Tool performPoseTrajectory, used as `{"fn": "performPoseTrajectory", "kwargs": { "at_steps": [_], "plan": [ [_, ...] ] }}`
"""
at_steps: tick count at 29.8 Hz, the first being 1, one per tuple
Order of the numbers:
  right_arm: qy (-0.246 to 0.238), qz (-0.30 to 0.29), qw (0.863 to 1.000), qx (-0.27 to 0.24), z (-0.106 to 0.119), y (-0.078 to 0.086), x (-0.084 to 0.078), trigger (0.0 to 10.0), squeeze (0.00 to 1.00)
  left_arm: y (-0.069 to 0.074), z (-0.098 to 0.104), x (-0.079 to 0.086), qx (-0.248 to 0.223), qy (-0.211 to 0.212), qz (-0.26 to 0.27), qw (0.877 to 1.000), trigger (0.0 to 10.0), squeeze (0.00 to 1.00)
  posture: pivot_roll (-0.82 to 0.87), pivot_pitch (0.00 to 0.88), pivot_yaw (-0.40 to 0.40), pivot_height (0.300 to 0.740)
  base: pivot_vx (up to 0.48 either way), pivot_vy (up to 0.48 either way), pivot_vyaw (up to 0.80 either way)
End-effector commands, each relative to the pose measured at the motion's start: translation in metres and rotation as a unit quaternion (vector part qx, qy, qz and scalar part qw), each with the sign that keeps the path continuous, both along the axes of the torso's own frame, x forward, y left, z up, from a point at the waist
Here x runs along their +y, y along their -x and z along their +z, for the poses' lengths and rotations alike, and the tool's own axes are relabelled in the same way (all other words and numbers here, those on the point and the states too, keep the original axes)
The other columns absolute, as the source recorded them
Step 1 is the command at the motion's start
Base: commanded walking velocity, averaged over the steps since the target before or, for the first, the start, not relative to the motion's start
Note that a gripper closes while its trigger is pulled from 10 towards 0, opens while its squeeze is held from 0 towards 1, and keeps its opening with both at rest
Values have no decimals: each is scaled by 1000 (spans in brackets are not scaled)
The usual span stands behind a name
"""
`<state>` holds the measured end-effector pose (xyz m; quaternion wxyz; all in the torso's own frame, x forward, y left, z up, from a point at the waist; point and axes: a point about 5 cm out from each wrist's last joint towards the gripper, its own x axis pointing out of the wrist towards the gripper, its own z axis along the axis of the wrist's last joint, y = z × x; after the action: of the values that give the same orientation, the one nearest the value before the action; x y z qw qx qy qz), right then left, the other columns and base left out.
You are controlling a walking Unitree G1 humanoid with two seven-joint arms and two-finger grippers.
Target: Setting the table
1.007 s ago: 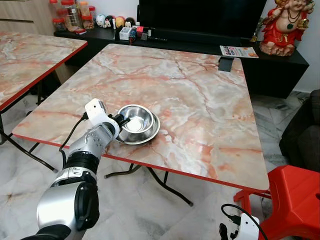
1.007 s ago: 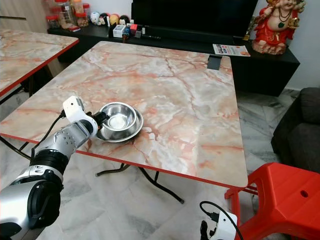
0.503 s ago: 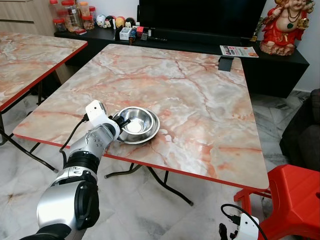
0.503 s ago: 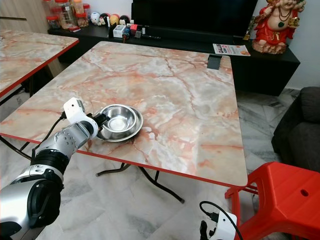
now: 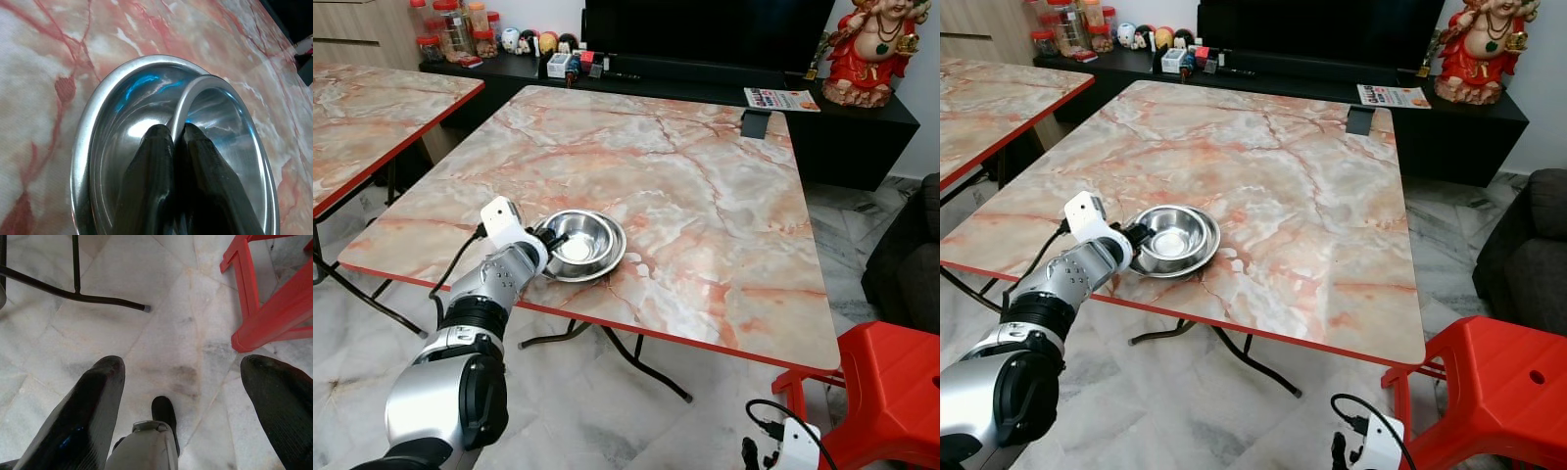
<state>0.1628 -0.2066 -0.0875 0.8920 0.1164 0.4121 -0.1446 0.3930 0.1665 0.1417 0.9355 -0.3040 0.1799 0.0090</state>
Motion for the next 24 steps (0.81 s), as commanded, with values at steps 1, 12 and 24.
{"fn": "performPoseTrajectory", "kwargs": {
  "at_steps": [1, 12, 24],
  "plan": [
    [0, -6, 1000, -1, 0, 1, -2, 10000, 0, -4, 9, -2, -6, -5, -1, 1000, 10000, 569, -31, 0, -19, 740, 0, 0, 0],
    [1, -7, 1000, 0, 0, 1, -2, 10000, 0, -5, 10, -1, -7, -14, 3, 1000, 10000, 0, -30, 0, -21, 740, 0, 0, 0],
    [0, -6, 1000, 0, 0, 1, -2, 10000, 0, -5, 17, 10, -25, -56, 14, 998, 10000, 0, -26, 0, -22, 740, 0, 0, 0]
  ]
}}
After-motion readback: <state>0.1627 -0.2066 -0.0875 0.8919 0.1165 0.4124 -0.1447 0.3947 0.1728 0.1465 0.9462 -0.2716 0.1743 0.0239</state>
